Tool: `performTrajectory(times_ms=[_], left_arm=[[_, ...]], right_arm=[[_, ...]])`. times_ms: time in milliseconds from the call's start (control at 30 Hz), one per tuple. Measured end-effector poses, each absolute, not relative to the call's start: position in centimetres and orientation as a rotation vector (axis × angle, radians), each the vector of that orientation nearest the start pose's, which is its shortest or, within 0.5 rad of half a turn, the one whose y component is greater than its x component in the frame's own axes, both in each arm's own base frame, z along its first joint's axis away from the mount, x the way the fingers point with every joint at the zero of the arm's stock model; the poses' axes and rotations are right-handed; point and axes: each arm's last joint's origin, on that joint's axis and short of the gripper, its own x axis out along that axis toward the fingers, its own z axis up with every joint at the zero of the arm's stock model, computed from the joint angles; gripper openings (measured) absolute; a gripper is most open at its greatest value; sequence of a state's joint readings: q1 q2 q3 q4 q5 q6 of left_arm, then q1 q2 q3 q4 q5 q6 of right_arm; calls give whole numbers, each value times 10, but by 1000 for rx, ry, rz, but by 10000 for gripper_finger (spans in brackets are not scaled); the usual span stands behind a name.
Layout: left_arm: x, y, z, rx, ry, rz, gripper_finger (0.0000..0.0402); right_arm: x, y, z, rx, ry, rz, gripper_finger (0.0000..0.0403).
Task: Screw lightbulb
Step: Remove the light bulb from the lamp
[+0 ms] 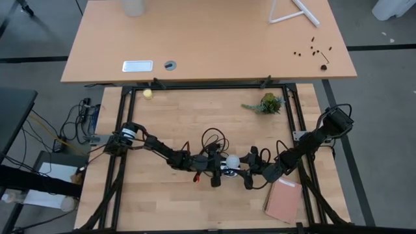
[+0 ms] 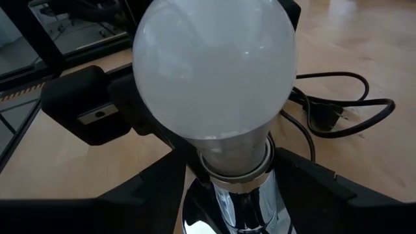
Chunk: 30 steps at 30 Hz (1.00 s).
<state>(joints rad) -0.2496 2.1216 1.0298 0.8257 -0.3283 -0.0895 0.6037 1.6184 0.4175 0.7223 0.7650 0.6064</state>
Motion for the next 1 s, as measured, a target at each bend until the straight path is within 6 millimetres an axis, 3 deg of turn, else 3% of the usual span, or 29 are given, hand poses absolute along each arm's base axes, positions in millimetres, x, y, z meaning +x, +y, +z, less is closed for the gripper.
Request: performTrajectory(times_ms=[767,1000], left_arm=[[405,-94,113,-28,261,95,182],[405,-95,113,-26,273,84,182]], right_arm=[[222,128,121,299,321,-233,239],[213,132,128,334,387,-175,239]])
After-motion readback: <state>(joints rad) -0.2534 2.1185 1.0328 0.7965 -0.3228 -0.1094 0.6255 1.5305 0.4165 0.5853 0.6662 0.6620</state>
